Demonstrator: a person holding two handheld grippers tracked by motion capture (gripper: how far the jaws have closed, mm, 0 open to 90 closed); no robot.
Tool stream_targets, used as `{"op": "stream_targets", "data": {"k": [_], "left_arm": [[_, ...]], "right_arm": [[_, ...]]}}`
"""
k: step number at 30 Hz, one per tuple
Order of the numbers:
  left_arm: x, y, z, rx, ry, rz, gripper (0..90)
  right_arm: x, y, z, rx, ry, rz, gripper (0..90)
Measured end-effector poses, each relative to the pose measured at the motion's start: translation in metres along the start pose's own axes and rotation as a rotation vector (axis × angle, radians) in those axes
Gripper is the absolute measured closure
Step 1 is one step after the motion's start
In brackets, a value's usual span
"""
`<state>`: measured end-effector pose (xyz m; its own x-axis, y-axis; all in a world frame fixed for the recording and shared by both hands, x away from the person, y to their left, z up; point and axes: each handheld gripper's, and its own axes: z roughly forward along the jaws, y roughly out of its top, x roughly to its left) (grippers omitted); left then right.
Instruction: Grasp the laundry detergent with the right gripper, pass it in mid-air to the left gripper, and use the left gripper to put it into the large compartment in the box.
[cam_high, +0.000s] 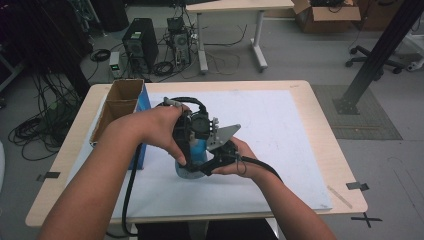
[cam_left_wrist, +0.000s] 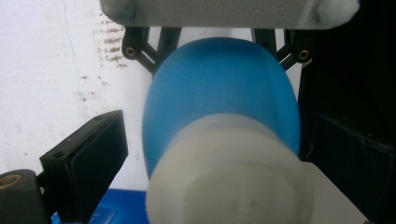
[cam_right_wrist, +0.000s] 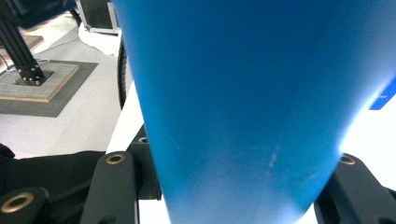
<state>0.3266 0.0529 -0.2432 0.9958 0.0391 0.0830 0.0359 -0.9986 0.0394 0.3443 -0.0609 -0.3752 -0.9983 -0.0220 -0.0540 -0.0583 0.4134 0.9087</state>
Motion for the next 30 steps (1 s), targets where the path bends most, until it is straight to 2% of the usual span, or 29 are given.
{"op": "stream_targets", "data": {"k": [21,30], "left_arm": [[-0.0009,-0.0018,0.0007,0.011,0.001,0.007,21.3],[-0.0018,-0.0013,0.0012,0.015,0.003,0.012,25.0]], "right_arm": [[0.0001,0.0035,0.0032,0.004,-0.003,0.000,45.0],[0.0008,0.0054,0.0027,0.004,-0.003,0.006,45.0]]}}
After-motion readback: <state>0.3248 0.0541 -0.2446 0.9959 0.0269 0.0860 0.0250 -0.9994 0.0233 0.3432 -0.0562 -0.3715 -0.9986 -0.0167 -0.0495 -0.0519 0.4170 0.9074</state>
